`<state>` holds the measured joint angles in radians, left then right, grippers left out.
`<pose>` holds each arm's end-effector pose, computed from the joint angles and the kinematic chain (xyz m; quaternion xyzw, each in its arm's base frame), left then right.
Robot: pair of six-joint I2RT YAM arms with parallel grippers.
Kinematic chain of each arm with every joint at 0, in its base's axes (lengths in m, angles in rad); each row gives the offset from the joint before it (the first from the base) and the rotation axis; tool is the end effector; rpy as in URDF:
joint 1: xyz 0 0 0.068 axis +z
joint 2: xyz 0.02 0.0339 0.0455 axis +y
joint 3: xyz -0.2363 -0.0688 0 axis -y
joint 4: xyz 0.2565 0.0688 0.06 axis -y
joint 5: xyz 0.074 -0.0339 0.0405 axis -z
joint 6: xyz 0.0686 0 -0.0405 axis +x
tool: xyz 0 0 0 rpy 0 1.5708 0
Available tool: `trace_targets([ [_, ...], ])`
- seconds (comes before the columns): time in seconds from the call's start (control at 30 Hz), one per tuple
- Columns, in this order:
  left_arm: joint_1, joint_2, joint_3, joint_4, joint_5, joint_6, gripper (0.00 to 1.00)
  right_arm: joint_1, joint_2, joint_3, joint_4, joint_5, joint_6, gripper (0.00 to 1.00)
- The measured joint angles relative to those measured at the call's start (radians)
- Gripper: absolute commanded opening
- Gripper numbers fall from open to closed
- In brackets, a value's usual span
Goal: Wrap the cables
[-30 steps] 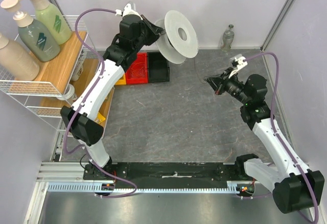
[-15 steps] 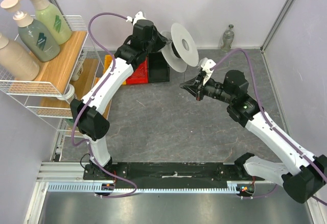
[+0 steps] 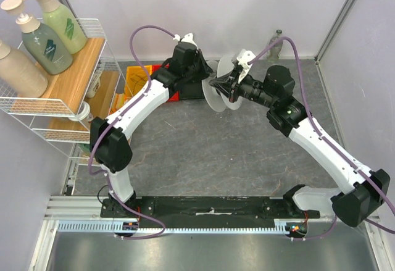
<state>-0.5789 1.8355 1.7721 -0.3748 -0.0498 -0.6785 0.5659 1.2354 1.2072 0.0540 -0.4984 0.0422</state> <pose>0.3958 -0.2546 0.3247 -0.0553 0.8419 -0.2984 0.4461 0.2648 0.2070 0.3928 -0.3457 0.6076 0.3720 0.6107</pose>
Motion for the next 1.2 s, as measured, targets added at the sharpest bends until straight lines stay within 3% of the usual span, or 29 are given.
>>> trace_targets([
  [0.47,-0.039,-0.159,-0.273,0.209,0.091,0.191,0.02,-0.063,0.088,0.073,0.035,0.085,0.089,0.00],
  [0.7,-0.056,-0.264,-0.443,0.392,0.170,0.340,0.02,-0.128,0.150,0.108,0.035,0.087,0.142,0.00],
  [1.07,-0.063,-0.447,-0.738,0.803,0.240,0.818,0.02,-0.259,0.198,0.129,-0.072,-0.039,0.264,0.00],
  [1.2,-0.064,-0.484,-0.862,1.006,0.325,1.044,0.02,-0.274,0.196,0.128,-0.106,-0.100,0.310,0.00],
])
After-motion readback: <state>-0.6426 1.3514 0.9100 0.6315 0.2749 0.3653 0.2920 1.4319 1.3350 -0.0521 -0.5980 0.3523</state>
